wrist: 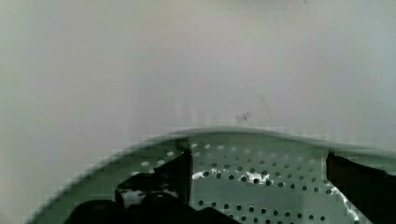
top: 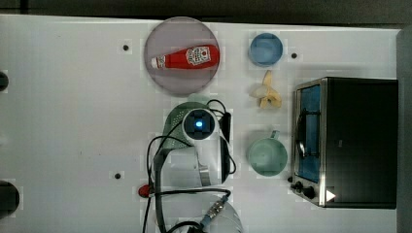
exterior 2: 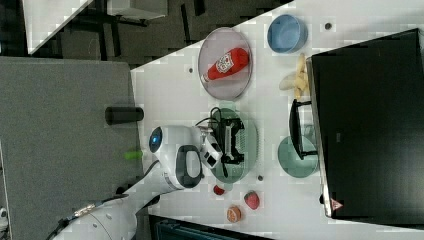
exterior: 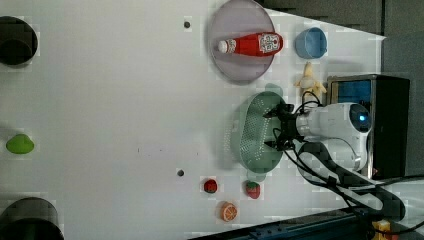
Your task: Drag strainer left to right.
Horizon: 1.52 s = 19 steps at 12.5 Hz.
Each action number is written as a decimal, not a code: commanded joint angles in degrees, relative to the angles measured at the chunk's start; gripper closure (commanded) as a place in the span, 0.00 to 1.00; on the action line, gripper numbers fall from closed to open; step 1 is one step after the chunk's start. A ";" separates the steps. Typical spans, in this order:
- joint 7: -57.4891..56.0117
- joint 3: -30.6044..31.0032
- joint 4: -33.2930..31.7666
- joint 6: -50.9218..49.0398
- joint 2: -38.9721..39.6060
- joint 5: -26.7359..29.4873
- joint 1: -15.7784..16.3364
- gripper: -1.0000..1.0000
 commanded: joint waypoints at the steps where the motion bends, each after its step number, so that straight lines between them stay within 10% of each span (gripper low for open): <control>1: -7.32 -3.29 -0.27 -0.42 -1.23 -1.18 -1.15 0.00; 11: -16.33 -8.79 -0.04 0.42 -2.88 -1.17 -1.30 0.00; 19: -41.23 -4.06 4.85 -24.29 -27.27 0.94 -1.21 0.00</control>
